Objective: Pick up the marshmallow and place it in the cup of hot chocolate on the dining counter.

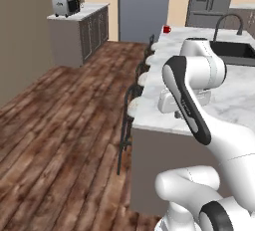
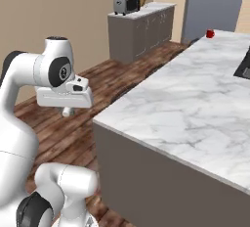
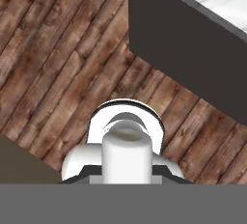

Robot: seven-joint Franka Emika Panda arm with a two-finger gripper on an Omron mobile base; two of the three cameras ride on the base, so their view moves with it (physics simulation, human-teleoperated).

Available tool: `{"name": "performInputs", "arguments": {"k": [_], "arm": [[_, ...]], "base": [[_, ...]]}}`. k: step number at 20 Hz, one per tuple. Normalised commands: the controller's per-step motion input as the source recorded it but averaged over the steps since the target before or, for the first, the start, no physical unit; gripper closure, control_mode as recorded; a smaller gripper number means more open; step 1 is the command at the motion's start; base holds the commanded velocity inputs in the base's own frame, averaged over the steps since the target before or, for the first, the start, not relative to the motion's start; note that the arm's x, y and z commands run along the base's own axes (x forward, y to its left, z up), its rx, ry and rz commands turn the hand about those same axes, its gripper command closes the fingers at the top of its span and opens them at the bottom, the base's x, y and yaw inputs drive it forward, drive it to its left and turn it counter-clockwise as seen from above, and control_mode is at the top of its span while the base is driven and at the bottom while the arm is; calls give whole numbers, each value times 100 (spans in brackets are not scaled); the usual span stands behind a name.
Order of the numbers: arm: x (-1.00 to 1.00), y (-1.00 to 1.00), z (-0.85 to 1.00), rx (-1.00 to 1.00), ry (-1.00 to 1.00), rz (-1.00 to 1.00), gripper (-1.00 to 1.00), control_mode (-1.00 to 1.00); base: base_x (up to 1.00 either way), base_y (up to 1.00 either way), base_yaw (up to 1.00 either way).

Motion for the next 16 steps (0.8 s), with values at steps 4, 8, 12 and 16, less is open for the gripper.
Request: {"name": "performInputs", "arguments": {"k": [4, 8, 12, 16], "arm": [[0, 0, 0, 0, 0, 0, 100, 100], [0, 0, 0, 0, 0, 0, 100, 100], [0, 0, 0, 0, 0, 0, 100, 100], [0, 0, 0, 0, 0, 0, 100, 100]], "base": [[31, 100, -27], [33, 100, -28], [33, 100, -30], [37, 100, -34]]}}
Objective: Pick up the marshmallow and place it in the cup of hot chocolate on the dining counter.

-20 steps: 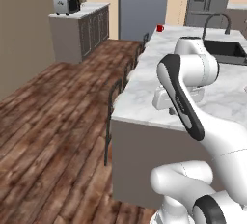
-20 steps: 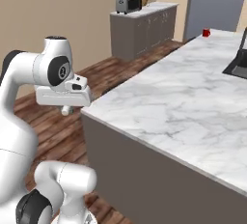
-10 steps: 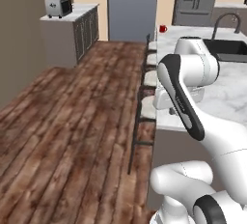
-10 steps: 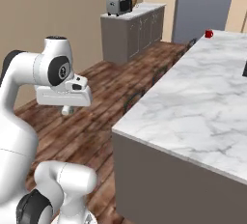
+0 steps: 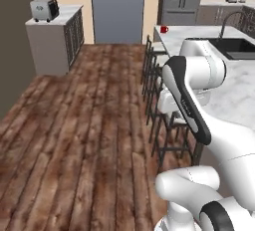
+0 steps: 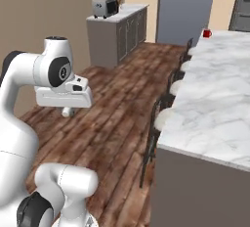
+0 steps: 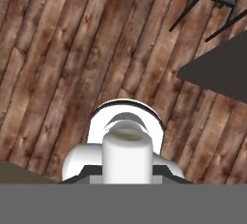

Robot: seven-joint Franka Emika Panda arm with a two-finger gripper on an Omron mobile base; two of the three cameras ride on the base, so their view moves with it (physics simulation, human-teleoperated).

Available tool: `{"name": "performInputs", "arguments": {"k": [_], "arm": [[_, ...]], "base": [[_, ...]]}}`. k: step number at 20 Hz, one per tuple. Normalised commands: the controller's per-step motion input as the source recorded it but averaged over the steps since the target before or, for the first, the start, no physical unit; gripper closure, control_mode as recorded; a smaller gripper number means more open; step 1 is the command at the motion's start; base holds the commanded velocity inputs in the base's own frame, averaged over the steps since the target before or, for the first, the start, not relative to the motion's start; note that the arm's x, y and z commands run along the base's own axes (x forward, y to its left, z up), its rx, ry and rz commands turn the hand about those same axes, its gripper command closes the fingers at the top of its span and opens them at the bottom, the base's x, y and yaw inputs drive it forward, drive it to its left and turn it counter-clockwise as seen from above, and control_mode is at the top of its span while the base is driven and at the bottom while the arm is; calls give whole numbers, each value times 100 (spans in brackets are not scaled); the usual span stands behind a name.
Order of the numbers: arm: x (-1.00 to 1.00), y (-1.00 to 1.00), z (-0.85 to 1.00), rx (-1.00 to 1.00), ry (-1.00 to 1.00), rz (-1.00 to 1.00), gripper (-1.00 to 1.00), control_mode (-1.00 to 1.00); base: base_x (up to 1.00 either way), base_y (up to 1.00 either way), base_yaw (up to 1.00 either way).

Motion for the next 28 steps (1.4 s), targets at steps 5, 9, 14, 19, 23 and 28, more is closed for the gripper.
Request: {"name": "performInputs", "arguments": {"k": [5, 9, 14, 19, 23, 28], "arm": [[0, 0, 0, 0, 0, 0, 100, 100], [0, 0, 0, 0, 0, 0, 100, 100], [0, 0, 0, 0, 0, 0, 100, 100], [0, 0, 0, 0, 0, 0, 100, 100], [0, 0, 0, 0, 0, 0, 100, 100], [0, 0, 0, 0, 0, 0, 100, 100]], "base": [[46, 100, -41], [52, 100, -43], [58, 100, -44], [78, 100, -43], [100, 100, -39], [99, 100, -38]]}}
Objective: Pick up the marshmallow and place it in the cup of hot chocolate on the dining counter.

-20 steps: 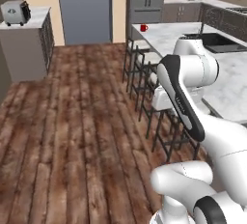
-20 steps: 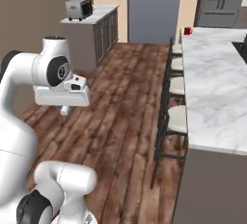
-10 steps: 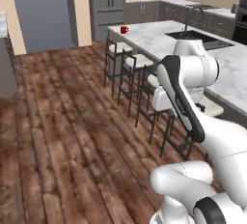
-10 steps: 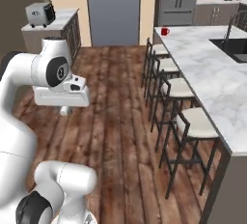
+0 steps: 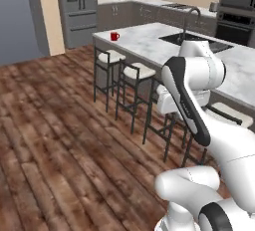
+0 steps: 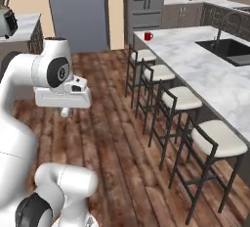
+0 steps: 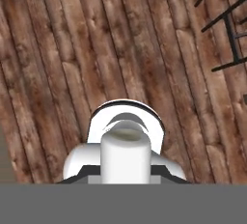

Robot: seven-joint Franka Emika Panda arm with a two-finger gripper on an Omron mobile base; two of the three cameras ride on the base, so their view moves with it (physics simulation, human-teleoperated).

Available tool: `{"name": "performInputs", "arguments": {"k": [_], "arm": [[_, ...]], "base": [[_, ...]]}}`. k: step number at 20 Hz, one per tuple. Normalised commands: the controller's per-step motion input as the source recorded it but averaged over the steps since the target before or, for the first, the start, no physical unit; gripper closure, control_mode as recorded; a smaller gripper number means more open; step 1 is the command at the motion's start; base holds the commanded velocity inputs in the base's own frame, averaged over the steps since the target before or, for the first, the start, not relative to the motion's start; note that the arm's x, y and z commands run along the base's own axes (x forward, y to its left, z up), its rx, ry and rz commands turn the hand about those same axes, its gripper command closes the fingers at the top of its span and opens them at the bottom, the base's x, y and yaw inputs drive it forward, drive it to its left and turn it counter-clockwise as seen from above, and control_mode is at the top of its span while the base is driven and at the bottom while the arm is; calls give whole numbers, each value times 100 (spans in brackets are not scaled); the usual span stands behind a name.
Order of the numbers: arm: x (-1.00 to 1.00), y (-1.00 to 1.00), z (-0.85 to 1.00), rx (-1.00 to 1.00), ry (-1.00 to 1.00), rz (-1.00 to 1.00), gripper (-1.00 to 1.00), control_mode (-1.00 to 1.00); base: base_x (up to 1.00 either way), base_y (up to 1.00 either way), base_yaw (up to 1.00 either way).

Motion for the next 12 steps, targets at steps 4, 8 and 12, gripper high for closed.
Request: {"name": "performInputs", "arguments": {"k": [4, 8, 12], "arm": [[0, 0, 0, 0, 0, 0, 100, 100], [0, 0, 0, 0, 0, 0, 100, 100], [0, 0, 0, 0, 0, 0, 100, 100]], "base": [[100, 100, -38], [100, 100, -41], [100, 100, -44]]}}
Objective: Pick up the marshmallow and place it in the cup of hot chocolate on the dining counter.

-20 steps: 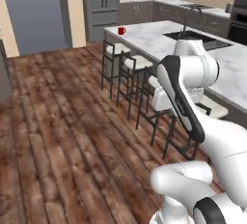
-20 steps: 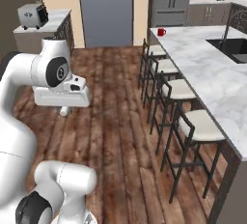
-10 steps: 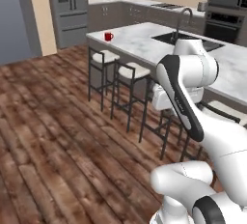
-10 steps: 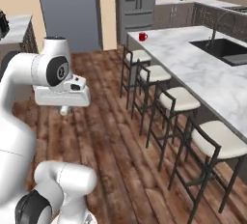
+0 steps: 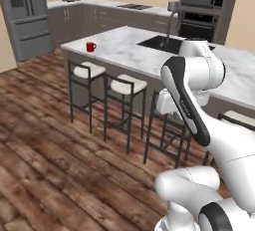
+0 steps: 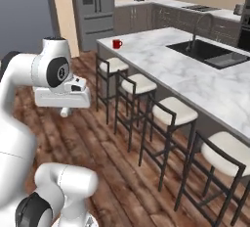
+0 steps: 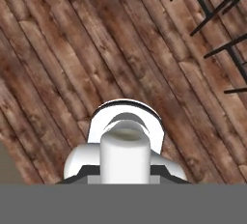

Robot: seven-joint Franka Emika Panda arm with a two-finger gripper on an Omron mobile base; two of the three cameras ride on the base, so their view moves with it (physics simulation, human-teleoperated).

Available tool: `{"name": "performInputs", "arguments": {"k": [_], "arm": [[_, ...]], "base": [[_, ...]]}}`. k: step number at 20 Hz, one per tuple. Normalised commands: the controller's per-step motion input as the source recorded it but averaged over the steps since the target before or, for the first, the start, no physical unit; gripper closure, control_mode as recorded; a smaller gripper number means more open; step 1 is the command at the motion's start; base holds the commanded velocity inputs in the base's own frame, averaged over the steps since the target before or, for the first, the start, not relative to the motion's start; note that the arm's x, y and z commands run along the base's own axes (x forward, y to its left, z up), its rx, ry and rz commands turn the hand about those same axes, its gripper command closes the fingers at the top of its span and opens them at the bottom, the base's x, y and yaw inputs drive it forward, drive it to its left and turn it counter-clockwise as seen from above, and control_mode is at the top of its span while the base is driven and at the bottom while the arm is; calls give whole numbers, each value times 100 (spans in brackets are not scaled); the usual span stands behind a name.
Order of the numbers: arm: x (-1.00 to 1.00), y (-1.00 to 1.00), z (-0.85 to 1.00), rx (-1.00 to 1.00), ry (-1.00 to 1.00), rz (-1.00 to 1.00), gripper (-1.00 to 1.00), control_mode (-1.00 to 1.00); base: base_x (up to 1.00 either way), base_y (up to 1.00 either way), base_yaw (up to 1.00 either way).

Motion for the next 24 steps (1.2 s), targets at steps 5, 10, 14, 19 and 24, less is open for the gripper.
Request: {"name": "performInputs", "arguments": {"k": [5, 10, 14, 19, 24], "arm": [[0, 0, 0, 0, 0, 0, 100, 100], [0, 0, 0, 0, 0, 0, 100, 100], [0, 0, 0, 0, 0, 0, 100, 100], [0, 0, 0, 0, 0, 0, 100, 100], [0, 0, 0, 0, 0, 0, 100, 100]], "base": [[100, 100, -45], [100, 100, -42], [96, 100, -38], [88, 100, -31], [84, 100, -29]]}}
